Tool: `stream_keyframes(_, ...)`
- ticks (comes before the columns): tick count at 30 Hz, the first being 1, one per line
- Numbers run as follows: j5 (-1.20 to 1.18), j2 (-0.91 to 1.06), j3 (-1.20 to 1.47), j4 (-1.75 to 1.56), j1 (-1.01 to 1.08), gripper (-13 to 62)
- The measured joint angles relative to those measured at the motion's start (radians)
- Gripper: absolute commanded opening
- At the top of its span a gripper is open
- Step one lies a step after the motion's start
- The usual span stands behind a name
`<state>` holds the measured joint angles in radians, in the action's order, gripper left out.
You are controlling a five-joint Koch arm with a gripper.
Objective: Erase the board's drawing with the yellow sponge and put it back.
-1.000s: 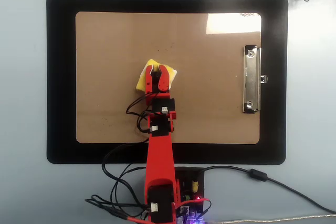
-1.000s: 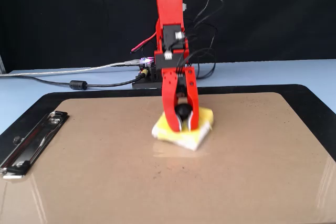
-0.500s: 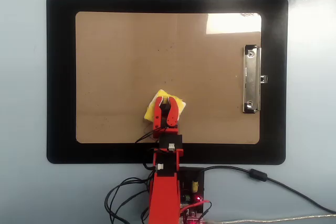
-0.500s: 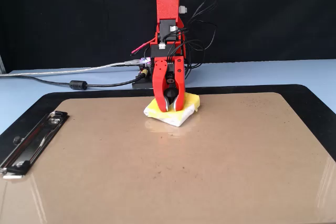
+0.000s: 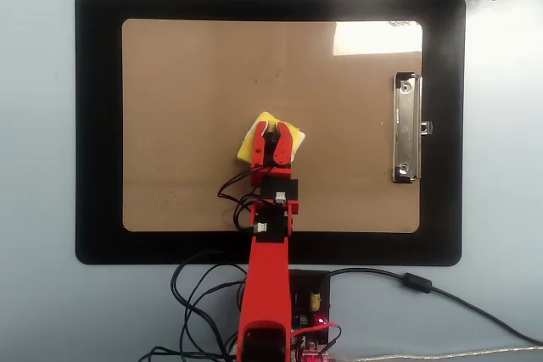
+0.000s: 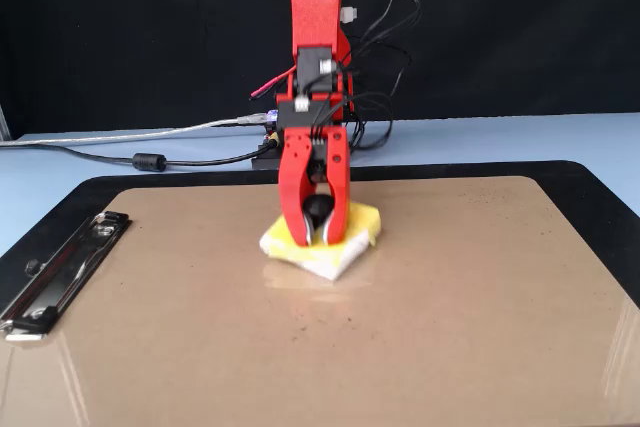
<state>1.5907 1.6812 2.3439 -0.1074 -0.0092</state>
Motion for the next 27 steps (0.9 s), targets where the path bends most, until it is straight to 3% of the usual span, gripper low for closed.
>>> stream_keyframes(6, 0.018, 0.153, -0.166, 0.301, -0.219, -8.0)
stream_keyframes(16, 0.270, 0.109, -0.308, 0.417, -0.788, -8.0)
stream_keyframes(22, 0.291, 0.054, -0.307, 0.419, -0.862, -7.6)
stream_keyframes(24, 0.291, 0.040, -0.308, 0.417, -0.862, 1.1)
stream_keyframes(26, 0.291, 0.014, -0.308, 0.419, -0.862, 17.7)
stream_keyframes(27, 0.291, 0.005, -0.308, 0.417, -0.867, 22.5)
